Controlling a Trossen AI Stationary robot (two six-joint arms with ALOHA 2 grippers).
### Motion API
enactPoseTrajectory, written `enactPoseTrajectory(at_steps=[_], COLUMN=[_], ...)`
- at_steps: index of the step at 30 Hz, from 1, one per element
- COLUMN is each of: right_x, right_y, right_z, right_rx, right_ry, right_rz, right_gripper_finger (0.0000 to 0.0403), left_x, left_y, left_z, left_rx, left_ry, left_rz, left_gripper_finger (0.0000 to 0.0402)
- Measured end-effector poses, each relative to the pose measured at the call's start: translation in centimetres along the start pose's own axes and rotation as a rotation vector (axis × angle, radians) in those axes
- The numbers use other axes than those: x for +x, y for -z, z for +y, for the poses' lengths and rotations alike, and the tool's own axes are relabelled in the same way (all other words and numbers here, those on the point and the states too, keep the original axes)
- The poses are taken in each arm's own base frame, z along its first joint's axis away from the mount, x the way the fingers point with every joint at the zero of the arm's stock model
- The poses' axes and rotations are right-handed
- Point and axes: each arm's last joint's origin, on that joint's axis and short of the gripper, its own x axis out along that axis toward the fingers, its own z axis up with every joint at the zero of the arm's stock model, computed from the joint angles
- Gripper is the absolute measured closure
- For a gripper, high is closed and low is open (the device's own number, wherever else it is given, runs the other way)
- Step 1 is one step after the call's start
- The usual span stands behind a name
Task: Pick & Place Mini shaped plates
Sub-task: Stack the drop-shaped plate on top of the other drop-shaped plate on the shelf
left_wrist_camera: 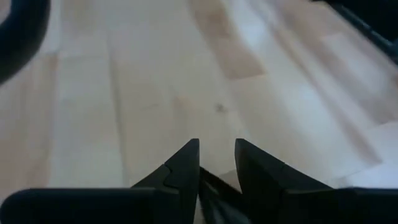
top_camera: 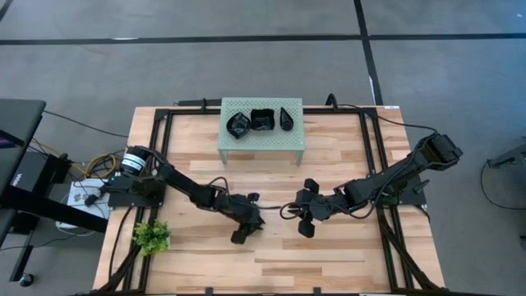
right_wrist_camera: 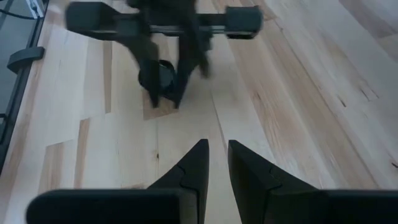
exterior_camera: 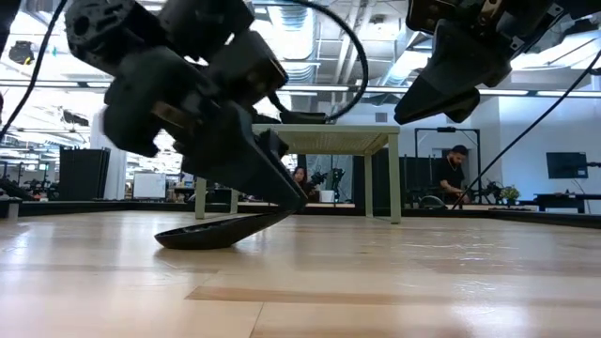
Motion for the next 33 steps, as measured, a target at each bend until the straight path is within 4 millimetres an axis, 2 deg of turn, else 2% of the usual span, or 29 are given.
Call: enactPoseTrajectory(at_steps=[10,16,21,26,33], right_x=[0.0,0.0,0.4,2.6,8.3], right_y=[0.0,0.0,-0.6,-1.5,-2.3], right_z=[0.0,0.0,0.3,0.7,1.7], right_rx=[-0.001,0.0,0.028,-0.037,-0.098], right_ry=[-0.001,-0.002,-0.025,-0.052,-0.09], right_rz=[0.0,-0.001,-0.067,-0.204,-0.088], right_gripper_finger=[0.0347,0.0347,0.0347,0.0347,0.0347], left_x=[-0.5,-2.4,-5.4,-8.7,-13.2], left_y=[1.3,-0.4,-2.5,-3.0,-1.1], left_z=[2.0,2.1,1.9,0.6,-1.6], left_rx=[-0.013,0.028,0.025,0.031,-0.032], left_ry=[-0.103,-0.168,-0.207,-0.18,-0.141], left_rz=[0.137,0.125,0.059,-0.019,-0.102], left_gripper_finger=[0.0298,0.0298,0.0298,0.0298,0.0298])
